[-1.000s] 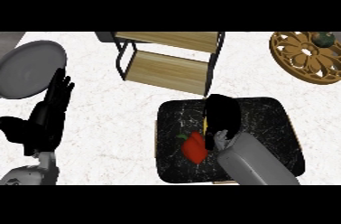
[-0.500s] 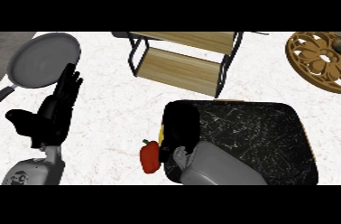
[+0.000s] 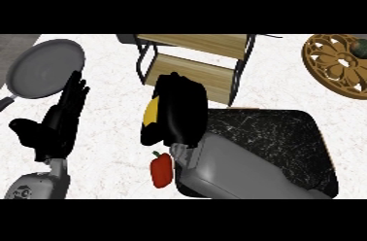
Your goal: Pick the lemon from the tray and place it in the tiered shelf
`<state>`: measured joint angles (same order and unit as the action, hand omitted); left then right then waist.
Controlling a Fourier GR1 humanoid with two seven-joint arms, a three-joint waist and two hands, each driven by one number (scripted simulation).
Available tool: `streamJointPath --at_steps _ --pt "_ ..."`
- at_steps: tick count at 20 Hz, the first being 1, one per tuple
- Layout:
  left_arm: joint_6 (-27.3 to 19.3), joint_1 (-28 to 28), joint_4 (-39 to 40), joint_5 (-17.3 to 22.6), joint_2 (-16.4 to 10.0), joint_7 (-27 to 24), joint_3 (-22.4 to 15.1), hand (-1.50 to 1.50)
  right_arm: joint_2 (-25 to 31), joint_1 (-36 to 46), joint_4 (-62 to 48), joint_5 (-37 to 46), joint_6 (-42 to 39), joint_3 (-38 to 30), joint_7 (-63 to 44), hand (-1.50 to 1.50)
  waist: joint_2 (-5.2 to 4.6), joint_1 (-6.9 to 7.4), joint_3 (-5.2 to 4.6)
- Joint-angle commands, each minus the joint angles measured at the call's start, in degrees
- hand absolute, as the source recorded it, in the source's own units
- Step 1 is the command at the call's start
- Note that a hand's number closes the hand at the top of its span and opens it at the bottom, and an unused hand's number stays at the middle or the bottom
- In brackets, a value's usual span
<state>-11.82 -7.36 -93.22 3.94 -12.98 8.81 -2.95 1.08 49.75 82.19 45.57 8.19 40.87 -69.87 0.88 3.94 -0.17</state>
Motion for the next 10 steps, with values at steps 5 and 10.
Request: streamJointPath --at_steps 5,10 --pt "-0.84 1.12 0.29 -0.6 -0.28 -0.3 0.91 0.0 -1.02 9.03 -2.19 8.98 3.2 -6.59 -15.31 1.5 0.6 -2.16 -0.13" --pt "-0.21 1.31 1.25 -0.23 -0.58 -1.79 1.69 0.0 -1.03 12.54 -4.46 10.86 1.72 -11.09 -15.33 1.5 0.22 -2.65 -0.09"
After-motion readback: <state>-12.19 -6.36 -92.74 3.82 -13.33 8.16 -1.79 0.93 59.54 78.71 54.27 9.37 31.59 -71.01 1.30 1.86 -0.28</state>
